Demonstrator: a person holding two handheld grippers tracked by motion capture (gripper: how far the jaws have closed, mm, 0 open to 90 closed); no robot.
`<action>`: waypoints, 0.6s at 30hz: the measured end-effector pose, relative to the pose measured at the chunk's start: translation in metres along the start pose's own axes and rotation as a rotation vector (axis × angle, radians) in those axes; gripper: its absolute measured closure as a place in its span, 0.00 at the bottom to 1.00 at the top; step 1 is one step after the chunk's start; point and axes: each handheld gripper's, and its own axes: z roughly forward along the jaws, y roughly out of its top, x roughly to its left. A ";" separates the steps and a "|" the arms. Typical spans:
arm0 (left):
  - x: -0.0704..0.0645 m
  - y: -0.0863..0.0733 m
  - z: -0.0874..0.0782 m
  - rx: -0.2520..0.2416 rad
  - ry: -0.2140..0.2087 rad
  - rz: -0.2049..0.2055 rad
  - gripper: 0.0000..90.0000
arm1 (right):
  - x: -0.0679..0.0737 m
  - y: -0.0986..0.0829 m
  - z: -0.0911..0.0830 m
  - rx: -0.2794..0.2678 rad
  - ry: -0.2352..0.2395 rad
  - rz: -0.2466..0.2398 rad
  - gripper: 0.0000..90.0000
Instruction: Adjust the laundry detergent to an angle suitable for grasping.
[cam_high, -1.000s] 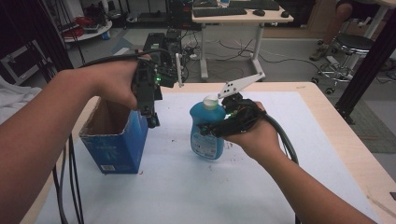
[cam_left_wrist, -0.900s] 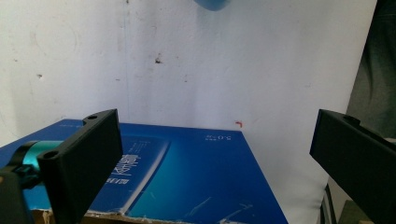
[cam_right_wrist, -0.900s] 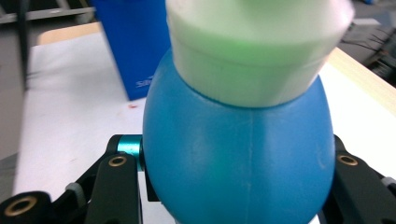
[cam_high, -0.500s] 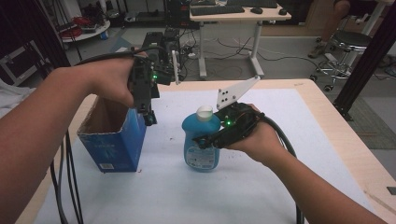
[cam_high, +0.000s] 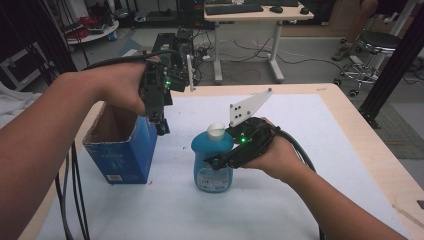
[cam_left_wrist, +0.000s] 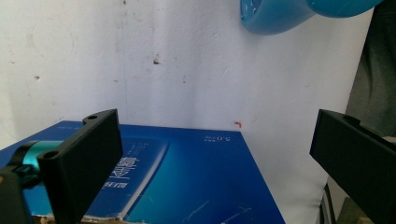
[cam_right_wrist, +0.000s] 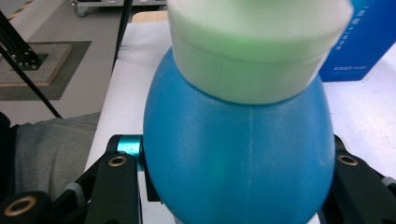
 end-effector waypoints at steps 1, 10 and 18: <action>0.000 0.000 0.000 0.001 0.001 -0.002 0.03 | 0.000 -0.001 0.000 0.003 0.002 0.002 0.51; 0.000 0.000 0.000 0.002 -0.001 -0.002 0.03 | 0.003 -0.005 0.000 0.007 0.011 -0.001 0.51; -0.002 -0.001 -0.001 -0.003 0.005 -0.005 0.03 | 0.007 -0.005 0.004 -0.010 0.011 -0.007 0.50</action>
